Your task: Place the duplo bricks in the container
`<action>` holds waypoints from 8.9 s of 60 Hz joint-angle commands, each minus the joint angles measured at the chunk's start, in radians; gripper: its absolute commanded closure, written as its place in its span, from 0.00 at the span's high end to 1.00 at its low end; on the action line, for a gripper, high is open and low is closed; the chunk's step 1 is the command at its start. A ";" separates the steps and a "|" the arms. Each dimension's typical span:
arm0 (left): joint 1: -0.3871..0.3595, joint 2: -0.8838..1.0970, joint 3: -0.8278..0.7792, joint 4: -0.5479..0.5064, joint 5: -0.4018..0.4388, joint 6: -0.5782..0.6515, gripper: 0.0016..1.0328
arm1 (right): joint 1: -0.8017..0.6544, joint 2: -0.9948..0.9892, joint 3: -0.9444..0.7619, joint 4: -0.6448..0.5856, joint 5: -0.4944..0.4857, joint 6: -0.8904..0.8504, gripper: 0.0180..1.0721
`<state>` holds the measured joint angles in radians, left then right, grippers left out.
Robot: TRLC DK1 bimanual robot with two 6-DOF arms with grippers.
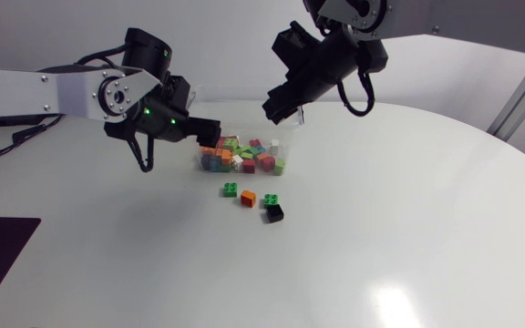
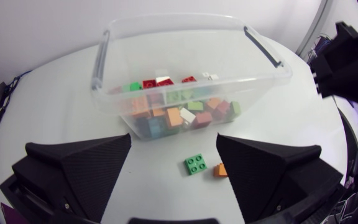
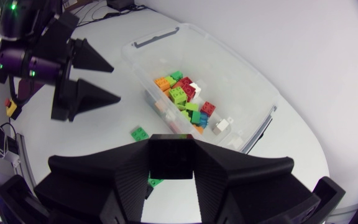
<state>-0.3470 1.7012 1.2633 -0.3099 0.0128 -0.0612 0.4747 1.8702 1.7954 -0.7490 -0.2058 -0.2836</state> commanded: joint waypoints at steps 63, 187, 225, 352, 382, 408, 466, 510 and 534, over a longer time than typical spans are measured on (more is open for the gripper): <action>-0.122 0.371 0.011 0.158 -0.160 -0.269 0.83 | -0.008 -0.002 -0.149 0.438 0.272 0.169 0.96; 0.098 0.044 0.162 0.146 0.395 0.434 0.13 | 0.102 0.331 -0.192 -0.038 0.101 0.274 0.38; 0.031 0.268 0.355 0.103 0.111 0.152 0.81 | 0.015 0.037 -0.125 -0.130 0.097 0.221 0.32; -0.231 0.545 0.443 -0.399 -0.060 -0.042 0.70 | -0.067 -0.161 -0.265 0.111 0.217 0.290 0.95; -0.230 0.477 0.360 -0.423 -0.062 -0.032 0.11 | -0.015 -0.220 -0.488 0.139 0.132 0.101 0.95; -0.109 0.158 0.163 -0.397 -0.059 0.055 0.11 | 0.025 0.026 -0.492 0.123 -0.032 -0.414 0.95; 0.060 0.114 0.295 -0.003 -0.022 0.124 0.11 | 0.012 0.446 0.001 -0.153 -0.124 -0.703 0.76; 0.036 0.138 0.289 0.075 -0.022 0.103 0.11 | 0.013 0.299 -0.298 0.160 -0.015 -0.684 0.74; 0.028 0.178 0.343 0.072 -0.028 0.084 0.11 | 0.005 0.247 -0.364 0.195 -0.040 -0.640 0.24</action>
<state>-0.3157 1.8492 1.5650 -0.2440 -0.0132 0.0486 0.4831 2.1422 1.4662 -0.5491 -0.2432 -0.9417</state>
